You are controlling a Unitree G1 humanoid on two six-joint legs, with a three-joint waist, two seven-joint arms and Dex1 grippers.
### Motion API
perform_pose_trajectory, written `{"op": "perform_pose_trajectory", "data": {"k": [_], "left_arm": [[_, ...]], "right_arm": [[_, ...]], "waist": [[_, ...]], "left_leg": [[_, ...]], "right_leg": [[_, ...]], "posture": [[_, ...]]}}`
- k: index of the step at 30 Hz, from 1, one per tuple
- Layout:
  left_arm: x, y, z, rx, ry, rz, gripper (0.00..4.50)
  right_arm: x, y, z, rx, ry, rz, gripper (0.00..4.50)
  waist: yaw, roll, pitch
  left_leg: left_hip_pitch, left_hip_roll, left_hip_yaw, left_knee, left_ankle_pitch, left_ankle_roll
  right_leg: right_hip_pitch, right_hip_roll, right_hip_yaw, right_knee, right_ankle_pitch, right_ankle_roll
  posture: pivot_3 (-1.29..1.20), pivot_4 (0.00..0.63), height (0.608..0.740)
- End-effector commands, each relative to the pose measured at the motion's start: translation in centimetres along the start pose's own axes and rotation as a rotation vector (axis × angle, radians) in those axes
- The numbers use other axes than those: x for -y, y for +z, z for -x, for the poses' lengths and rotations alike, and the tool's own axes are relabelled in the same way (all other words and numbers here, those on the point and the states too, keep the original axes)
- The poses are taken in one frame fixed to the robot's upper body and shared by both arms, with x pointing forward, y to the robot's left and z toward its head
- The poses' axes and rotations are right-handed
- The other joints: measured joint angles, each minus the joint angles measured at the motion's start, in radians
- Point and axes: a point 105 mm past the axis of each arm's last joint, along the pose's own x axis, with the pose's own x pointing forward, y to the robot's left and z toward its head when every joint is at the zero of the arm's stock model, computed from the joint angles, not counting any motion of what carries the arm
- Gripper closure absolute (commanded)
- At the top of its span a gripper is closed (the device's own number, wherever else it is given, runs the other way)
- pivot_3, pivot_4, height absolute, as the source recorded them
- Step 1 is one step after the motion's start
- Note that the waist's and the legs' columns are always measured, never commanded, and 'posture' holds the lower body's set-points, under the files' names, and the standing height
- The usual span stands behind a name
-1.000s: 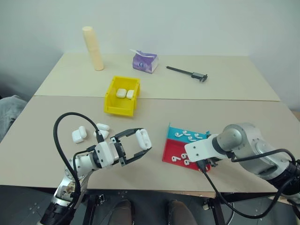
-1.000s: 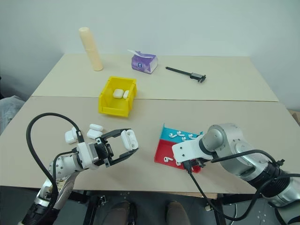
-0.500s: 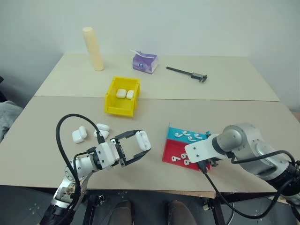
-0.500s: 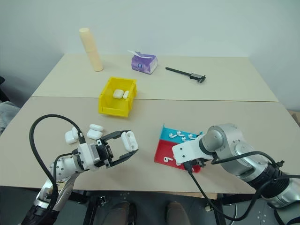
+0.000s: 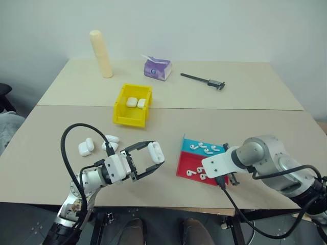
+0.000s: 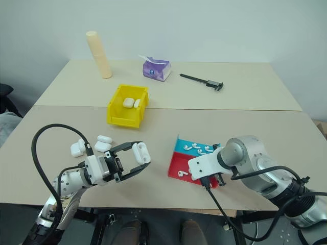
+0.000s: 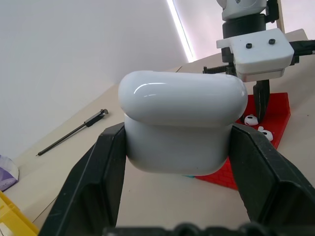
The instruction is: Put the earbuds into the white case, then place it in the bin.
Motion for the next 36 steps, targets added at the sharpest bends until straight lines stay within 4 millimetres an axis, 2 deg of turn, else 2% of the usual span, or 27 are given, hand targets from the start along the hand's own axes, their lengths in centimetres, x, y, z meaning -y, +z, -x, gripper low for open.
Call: {"op": "perform_pose_trajectory", "data": {"k": [1,7,10,13,20,22,26,30,36], "left_arm": [[-0.6,1.2,-0.1,0.036,0.023,-0.04,1.7],[-1.0,1.8,-0.4,0.078,0.034,-0.026,1.7],[-1.5,2.6,-0.9,0.123,0.048,0.002,1.7],[-2.1,3.6,-1.4,0.179,0.048,0.027,1.7],[-2.5,5.8,-2.2,0.306,-0.054,0.151,1.7],[-2.4,6.3,-2.2,0.353,-0.09,0.174,1.7],[-1.9,6.3,-2.3,0.359,-0.144,0.234,1.7],[-1.5,6.9,-2.3,0.387,-0.196,0.276,1.7],[-1.3,7.8,-2.2,0.391,-0.27,0.265,1.7]], "right_arm": [[0.0,0.0,-0.1,-0.001,-0.006,-0.002,3.82],[0.0,0.5,0.4,0.021,-0.013,-0.009,3.82],[0.5,1.0,1.7,0.071,-0.051,-0.034,3.82],[2.0,1.9,4.2,0.183,-0.161,-0.065,3.82],[4.2,2.7,12.9,0.584,-0.391,-0.246,3.82],[4.7,3.0,14.8,0.707,-0.461,-0.279,3.82],[5.5,4.2,17.4,0.946,-0.56,-0.35,3.82],[5.9,5.7,19.0,1.189,-0.605,-0.386,3.82],[4.9,8.6,19.2,1.411,-0.532,-0.316,3.82]], "waist": [[0.0,0.0,0.0],[0.0,0.0,0.0],[0.0,0.0,0.0],[0.001,0.0,0.0],[0.003,0.0,0.0],[0.002,0.0,0.0],[-0.003,0.0,0.0],[-0.005,0.0,0.0],[-0.007,0.0,0.0]], "left_leg": [[0.0,0.0,0.0,0.0,0.0,0.0],[0.0,0.0,0.0,0.0,0.0,0.0],[-0.001,0.0,0.0,0.0,0.0,0.0],[-0.002,0.0,-0.001,0.0,0.0,0.0],[-0.001,0.0,-0.003,0.0,0.0,0.0],[-0.001,0.0,-0.003,0.0,0.0,0.0],[-0.001,0.0,-0.004,0.0,0.0,0.0],[-0.001,0.0,-0.005,0.0,0.0,0.0],[-0.003,0.0,-0.006,0.0,0.0,0.0]], "right_leg": [[0.0,0.0,0.0,0.0,0.0,0.0],[0.0,0.0,0.0,0.0,0.0,0.0],[-0.001,0.0,0.0,0.0,0.0,0.0],[-0.001,0.0,0.0,0.0,0.0,0.0],[0.0,0.0,0.0,0.0,0.0,0.0],[0.001,0.0,0.0,0.0,0.0,0.0],[0.001,0.001,0.0,0.0,0.0,0.0],[0.0,0.001,0.0,0.0,0.0,0.0],[0.0,0.001,0.0,0.0,0.0,0.001]], "posture": [[0.0,0.15,0.74],[0.0,0.15,0.74],[0.0,0.15,0.74],[0.0,0.15,0.74],[0.0,0.15,0.74],[0.0,0.15,0.74],[0.0,0.15,0.74],[0.0,0.15,0.74],[0.0,0.15,0.74]]}}
